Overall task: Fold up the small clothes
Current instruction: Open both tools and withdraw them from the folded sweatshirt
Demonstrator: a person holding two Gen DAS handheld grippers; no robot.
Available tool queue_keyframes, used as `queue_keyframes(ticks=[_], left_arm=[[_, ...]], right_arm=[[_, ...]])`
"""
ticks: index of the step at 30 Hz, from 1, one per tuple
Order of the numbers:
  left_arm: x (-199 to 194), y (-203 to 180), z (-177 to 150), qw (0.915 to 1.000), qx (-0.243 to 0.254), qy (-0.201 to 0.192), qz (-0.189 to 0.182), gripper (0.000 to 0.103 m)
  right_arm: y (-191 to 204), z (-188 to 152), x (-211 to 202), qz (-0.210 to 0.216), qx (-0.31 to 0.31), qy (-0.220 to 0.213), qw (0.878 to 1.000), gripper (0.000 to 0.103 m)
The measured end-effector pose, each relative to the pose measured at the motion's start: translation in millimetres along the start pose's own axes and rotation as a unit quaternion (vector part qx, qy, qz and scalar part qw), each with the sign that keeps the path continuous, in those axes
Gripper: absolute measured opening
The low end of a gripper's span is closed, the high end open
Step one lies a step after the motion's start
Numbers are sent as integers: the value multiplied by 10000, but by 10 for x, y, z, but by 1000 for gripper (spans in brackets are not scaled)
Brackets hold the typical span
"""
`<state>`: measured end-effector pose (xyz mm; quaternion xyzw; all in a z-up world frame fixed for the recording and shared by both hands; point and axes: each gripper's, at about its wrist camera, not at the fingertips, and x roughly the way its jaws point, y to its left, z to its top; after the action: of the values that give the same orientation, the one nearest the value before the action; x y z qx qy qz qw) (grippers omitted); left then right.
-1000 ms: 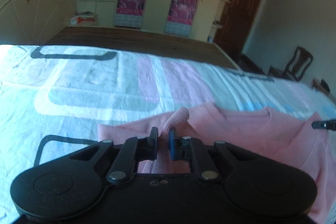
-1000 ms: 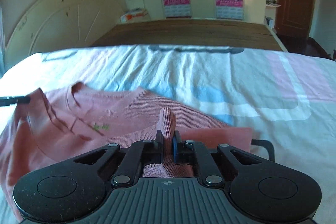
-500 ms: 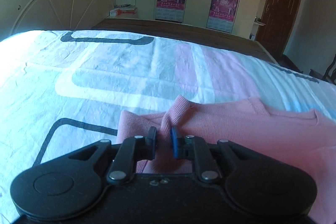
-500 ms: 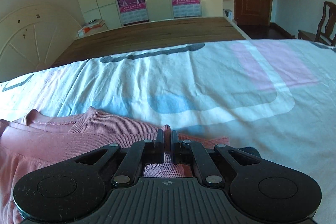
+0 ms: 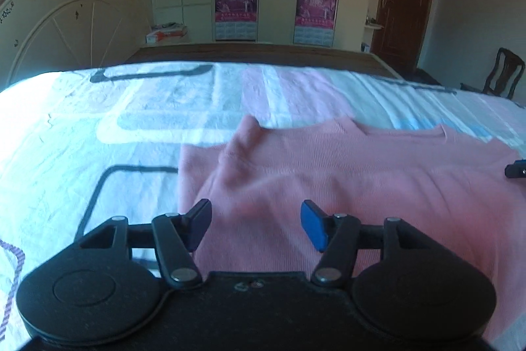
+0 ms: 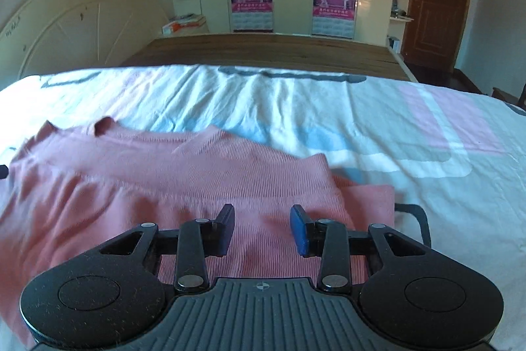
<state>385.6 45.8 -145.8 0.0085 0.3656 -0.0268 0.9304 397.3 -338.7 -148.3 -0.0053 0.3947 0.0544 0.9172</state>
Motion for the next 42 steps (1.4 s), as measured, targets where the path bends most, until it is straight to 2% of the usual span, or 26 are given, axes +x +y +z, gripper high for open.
queue_keyframes(ticks=[2,7,9,14,17,21,24,26,27,29,35,39,42], left_arm=[[66,-9,-126,9995,-1,291,94,55],[-66,32,-278,9994,-68,269,217,54],[-174,30,-281,9992,-195,259,219,52],[-371,-238,-208,9998,-101,-69,-172,54],[-307,-449,-160,9992,-129,-5,-383,55],[-101,-458,-284,9988,-209,396,-190,55],[-153,-297,-398,9987,-337,349,-161,57],[-199,-247,-438,9989,-283,354,-108,57],[-225,-212,-460,9989,-288,353,-86,57],[-262,-169,-493,9988,-323,355,-63,58],[-389,-117,-530,9981,-485,372,52,57],[-516,-248,-502,9985,-450,307,-39,55],[-514,-382,-491,9985,-415,365,-10,57]], right_arm=[[15,-87,146,-375,-254,229,9987,37],[-111,-82,153,-750,-45,237,9969,37],[-60,-86,18,-613,100,137,9980,37],[353,-116,-244,35,86,-52,9999,37],[585,-153,-256,236,85,-52,9997,37],[645,-286,-209,140,93,63,9998,37],[421,-441,-292,40,336,160,9993,38],[311,-571,-328,-229,160,281,9992,40],[242,-638,-373,-178,89,182,9996,41],[193,-703,-404,-578,-152,215,9980,41],[204,-728,-518,-828,-70,296,9961,42],[484,-726,-715,-408,-94,18,9991,42],[714,-686,-667,-242,-144,-18,9996,42]])
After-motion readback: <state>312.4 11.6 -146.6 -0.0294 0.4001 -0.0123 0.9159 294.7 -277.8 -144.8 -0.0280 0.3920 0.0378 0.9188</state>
